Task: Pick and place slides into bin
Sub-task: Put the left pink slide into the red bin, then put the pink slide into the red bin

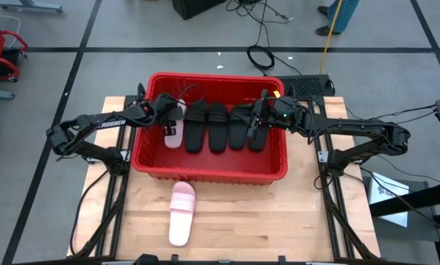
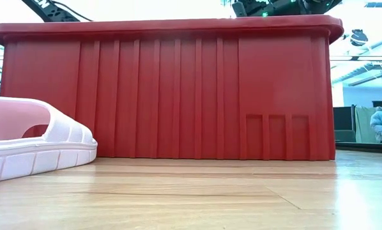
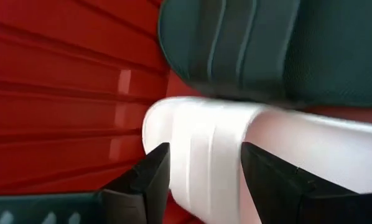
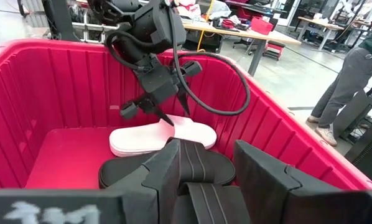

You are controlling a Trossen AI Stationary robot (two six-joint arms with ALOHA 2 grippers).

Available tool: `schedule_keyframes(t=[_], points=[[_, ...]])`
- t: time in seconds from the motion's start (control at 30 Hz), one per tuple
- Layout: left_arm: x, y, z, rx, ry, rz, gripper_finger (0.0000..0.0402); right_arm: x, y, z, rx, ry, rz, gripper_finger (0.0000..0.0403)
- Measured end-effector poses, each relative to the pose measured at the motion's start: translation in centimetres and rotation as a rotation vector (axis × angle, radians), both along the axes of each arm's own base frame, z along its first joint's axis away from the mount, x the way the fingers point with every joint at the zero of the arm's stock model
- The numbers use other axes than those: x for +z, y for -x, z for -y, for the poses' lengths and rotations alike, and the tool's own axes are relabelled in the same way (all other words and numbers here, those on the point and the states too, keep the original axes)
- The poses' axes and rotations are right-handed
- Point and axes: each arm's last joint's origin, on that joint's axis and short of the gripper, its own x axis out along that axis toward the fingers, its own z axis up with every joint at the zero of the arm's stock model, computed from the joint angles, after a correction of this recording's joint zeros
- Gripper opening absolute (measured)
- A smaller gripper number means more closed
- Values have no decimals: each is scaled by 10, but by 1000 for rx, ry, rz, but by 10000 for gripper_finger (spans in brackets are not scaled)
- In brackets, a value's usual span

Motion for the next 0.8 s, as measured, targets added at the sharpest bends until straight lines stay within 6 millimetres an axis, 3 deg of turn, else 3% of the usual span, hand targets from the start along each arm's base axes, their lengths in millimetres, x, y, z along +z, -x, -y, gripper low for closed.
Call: schedule_keyframes(t=[0.5, 0.8], points=[[12, -22, 27, -70, 36, 17, 191, 0, 0, 0, -3, -14, 2, 139], [51, -20, 54, -71, -162, 83, 191, -2, 0, -1, -12, -75, 11, 139]])
